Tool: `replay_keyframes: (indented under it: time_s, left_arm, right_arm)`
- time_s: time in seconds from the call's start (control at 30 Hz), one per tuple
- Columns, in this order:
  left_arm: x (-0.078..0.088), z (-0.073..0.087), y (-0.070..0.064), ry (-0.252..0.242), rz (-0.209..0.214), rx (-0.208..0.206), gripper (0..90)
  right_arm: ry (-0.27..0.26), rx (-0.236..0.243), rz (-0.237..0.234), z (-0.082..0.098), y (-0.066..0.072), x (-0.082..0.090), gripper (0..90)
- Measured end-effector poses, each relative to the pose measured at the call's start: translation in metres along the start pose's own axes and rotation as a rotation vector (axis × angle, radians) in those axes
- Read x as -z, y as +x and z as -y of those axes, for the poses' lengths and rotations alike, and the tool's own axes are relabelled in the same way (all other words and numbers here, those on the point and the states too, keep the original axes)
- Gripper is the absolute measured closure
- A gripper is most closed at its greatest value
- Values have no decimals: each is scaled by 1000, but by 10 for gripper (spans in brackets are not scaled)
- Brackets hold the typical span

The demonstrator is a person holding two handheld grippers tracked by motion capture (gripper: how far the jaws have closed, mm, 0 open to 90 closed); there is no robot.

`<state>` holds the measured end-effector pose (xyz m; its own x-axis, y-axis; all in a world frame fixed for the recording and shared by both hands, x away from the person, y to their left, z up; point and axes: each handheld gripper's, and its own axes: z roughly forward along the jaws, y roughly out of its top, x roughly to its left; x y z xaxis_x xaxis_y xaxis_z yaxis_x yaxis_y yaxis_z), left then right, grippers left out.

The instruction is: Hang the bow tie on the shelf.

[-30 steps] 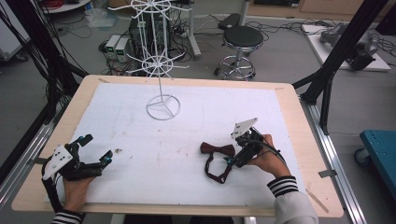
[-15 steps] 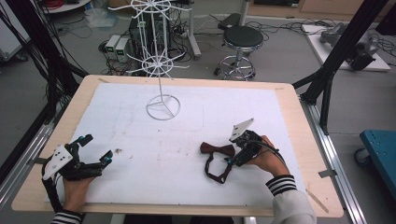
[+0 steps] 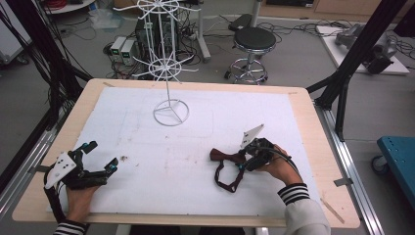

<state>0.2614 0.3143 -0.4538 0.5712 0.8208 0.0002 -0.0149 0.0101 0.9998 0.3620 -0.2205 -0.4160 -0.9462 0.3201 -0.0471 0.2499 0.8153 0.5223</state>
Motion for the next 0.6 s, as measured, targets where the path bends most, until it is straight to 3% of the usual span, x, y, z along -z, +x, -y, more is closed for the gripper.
replay_keyframes:
  time_s: [0.07, 0.27, 0.6]
  left_arm:
    - [0, 0, 0, -1, 0, 1, 17]
    - [0, 0, 0, -1, -1, 0, 17]
    - [0, 0, 0, -1, 0, 4, 17]
  right_arm:
    - [10, -5, -1, 0, 0, 0, 568]
    - [58, 47, 4, -2, 2, -1, 810]
    - [31, 46, -4, -3, 1, 1, 832]
